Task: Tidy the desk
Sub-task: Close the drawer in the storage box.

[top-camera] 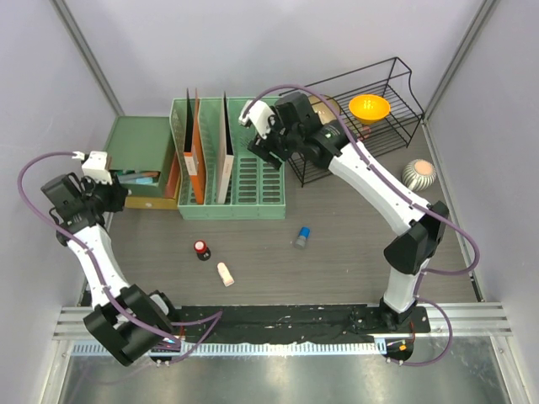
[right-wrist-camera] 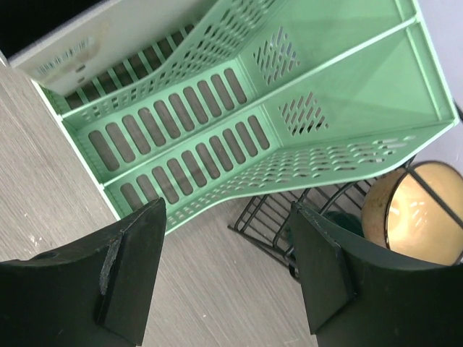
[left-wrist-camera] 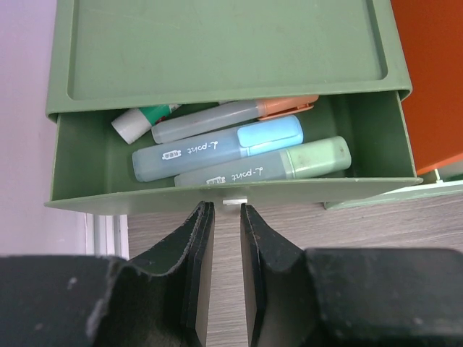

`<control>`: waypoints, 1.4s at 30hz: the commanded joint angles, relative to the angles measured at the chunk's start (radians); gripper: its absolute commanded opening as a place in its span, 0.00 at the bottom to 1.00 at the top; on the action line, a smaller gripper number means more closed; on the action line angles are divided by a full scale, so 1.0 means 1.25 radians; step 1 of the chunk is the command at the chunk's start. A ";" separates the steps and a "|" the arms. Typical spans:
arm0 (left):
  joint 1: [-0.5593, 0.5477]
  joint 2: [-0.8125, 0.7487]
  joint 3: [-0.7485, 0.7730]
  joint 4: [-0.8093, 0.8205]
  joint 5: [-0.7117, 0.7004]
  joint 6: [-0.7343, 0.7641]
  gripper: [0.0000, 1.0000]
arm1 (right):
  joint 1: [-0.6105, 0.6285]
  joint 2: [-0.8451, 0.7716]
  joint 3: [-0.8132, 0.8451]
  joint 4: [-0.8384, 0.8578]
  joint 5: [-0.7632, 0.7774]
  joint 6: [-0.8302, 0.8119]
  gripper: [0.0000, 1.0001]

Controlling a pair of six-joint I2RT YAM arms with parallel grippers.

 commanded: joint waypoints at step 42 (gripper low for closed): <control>-0.135 0.101 0.064 0.136 -0.098 -0.080 0.53 | -0.021 -0.125 -0.113 0.051 0.065 -0.009 0.73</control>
